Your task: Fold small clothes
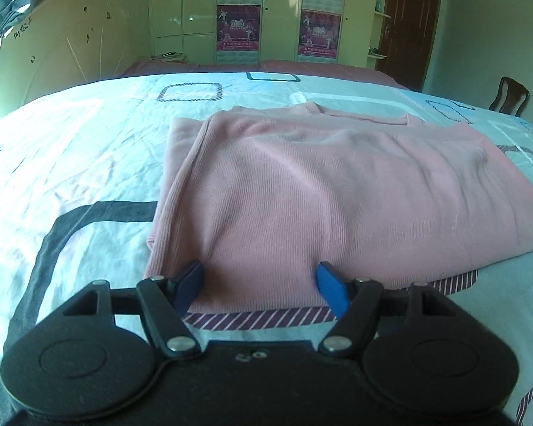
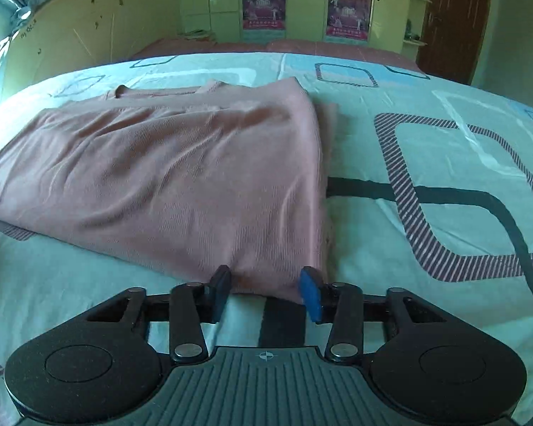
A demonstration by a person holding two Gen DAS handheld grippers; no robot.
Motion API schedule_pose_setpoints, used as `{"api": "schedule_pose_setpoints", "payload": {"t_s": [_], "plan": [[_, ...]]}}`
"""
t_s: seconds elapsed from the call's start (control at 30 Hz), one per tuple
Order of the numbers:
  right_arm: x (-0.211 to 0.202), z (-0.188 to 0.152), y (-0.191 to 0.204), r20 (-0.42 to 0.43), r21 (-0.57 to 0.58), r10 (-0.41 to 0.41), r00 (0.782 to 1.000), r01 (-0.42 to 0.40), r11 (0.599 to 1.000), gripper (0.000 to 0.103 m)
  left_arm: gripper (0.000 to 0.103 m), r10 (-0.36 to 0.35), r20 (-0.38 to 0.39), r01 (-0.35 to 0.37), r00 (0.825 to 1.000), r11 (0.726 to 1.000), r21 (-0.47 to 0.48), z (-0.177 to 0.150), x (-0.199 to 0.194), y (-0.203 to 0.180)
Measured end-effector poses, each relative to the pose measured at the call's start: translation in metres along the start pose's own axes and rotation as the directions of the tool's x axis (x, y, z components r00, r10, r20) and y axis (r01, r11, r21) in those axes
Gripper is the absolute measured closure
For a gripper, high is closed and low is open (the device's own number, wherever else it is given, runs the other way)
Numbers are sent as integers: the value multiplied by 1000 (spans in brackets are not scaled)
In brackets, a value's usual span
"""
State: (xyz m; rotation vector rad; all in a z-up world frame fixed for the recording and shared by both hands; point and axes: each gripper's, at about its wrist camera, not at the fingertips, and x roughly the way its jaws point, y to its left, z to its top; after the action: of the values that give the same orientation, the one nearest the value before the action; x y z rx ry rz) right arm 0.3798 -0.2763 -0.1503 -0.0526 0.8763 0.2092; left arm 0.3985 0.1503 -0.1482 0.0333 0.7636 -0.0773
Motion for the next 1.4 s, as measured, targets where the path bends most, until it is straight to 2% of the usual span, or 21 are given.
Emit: {"api": "schedule_pose_setpoints", "payload": {"t_s": [0.1,0.17,0.27,0.37,0.43,0.53,1.23,1.33,1.4], "plan": [[-14,5,3,54,27,3,999,-4,1000,81,37,8,-2,-8,1000,1000,-13,4,-3,-3],[-16,7,4,81,34,-15,997,12,999,83,36,16,-8,-16,1000,1000,-12,4,-1,-4],[4,3,0,-14,43,-39,999,40,998,86,35,24,-8,-24,1000,1000,-18,0,2,-4],[-1,4,0,1,39,-39,999,39,998,86,35,26,-12,-27,1000,999,-21,-1,2,-4],[-10,4,0,54,55,-26,998,23,998,86,34,27,-11,-28,1000,999,-23,-1,3,-4],[3,0,0,0,60,-29,1000,29,998,86,34,33,-7,-33,999,999,-21,-3,4,-5],[2,-5,0,35,62,-36,999,34,998,86,32,34,-21,-35,999,999,-26,-2,3,-4],[2,-4,1,26,51,-35,999,34,998,86,31,85,-70,-87,994,996,-26,4,-2,-5],[2,-3,-1,16,49,-27,1000,26,998,86,33,140,-70,-144,988,988,-61,2,-14,-4]]}}
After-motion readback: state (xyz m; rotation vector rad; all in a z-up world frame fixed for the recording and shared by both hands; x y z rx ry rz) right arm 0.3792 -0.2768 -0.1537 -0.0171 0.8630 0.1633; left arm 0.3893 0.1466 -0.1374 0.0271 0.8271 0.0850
